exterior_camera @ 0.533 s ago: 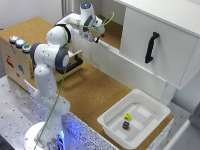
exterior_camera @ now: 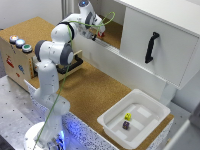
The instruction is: Move to the white box and store the pink object
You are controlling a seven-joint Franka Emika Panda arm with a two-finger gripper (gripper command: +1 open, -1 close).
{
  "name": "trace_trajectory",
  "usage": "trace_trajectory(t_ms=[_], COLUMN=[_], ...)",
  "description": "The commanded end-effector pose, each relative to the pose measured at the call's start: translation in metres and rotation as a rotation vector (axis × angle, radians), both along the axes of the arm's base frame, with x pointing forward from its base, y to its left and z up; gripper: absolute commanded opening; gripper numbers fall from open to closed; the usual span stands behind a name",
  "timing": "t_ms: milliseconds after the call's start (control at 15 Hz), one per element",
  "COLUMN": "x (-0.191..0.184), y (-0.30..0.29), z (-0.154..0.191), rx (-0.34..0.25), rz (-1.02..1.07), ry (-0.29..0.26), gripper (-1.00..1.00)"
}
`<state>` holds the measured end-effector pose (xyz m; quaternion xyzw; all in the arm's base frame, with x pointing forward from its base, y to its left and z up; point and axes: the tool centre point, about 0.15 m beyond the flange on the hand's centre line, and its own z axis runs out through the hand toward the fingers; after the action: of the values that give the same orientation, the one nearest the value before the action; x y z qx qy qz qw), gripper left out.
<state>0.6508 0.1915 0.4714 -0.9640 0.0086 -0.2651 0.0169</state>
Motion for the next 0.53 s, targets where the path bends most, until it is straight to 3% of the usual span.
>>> trace_trajectory(t_ms=[0, 467], x=[0.032, 0.036], y=[-0.002, 0.002], z=[0.001, -0.005], rx=[-0.051, -0.066], rz=[0.004, 0.019], ry=[0.071, 0.085], gripper=[-1.00, -1.00])
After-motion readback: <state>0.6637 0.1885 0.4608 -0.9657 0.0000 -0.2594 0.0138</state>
